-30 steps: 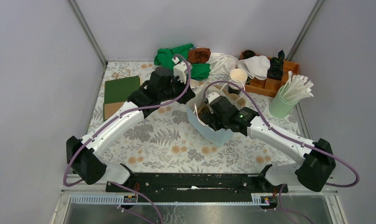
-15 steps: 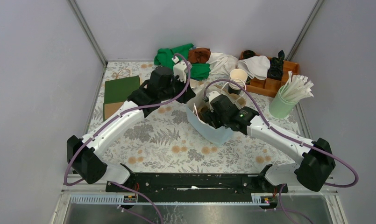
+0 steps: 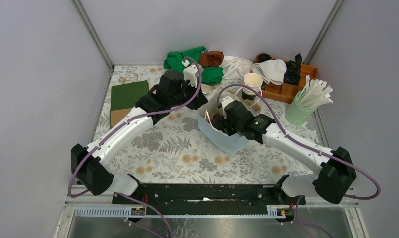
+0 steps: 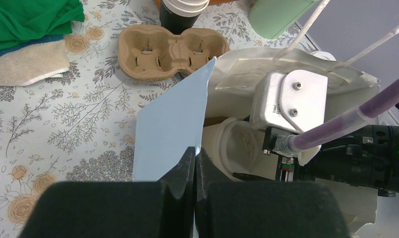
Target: Pack the takeout coffee
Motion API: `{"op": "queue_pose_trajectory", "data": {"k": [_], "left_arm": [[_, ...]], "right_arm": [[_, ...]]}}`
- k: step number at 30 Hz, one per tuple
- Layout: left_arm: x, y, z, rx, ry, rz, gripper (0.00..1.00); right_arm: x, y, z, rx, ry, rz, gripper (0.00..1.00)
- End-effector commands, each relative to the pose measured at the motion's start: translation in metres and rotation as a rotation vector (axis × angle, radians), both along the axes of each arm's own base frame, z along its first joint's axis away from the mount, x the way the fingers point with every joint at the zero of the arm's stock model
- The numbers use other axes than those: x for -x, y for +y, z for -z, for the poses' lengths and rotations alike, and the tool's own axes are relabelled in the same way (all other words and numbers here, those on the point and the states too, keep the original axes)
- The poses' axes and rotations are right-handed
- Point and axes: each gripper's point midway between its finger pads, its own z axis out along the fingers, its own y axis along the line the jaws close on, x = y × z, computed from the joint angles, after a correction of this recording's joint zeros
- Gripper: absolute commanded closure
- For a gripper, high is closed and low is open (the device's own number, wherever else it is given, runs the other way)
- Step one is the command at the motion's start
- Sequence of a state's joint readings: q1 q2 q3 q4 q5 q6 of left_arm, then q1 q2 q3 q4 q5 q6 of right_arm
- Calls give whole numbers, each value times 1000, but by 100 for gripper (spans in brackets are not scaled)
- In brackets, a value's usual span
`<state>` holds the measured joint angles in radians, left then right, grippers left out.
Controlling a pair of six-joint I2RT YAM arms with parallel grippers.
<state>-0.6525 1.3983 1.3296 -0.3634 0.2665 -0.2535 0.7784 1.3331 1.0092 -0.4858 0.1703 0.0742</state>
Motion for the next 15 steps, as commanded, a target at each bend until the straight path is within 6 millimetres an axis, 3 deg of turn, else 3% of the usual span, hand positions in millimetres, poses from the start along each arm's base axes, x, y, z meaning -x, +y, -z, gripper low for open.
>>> {"op": "queue_pose_trajectory", "data": {"k": [1, 7, 15], "left_arm": [[-2, -15, -62, 139, -129, 49, 100], [-4, -15, -61, 134, -133, 48, 100], [-8, -13, -59, 117, -139, 28, 100]], "right_arm": [[42, -23, 60, 125, 250, -6, 63], [39, -22, 53, 136, 244, -11, 62], [18, -9, 14, 116, 179, -15, 58]]}}
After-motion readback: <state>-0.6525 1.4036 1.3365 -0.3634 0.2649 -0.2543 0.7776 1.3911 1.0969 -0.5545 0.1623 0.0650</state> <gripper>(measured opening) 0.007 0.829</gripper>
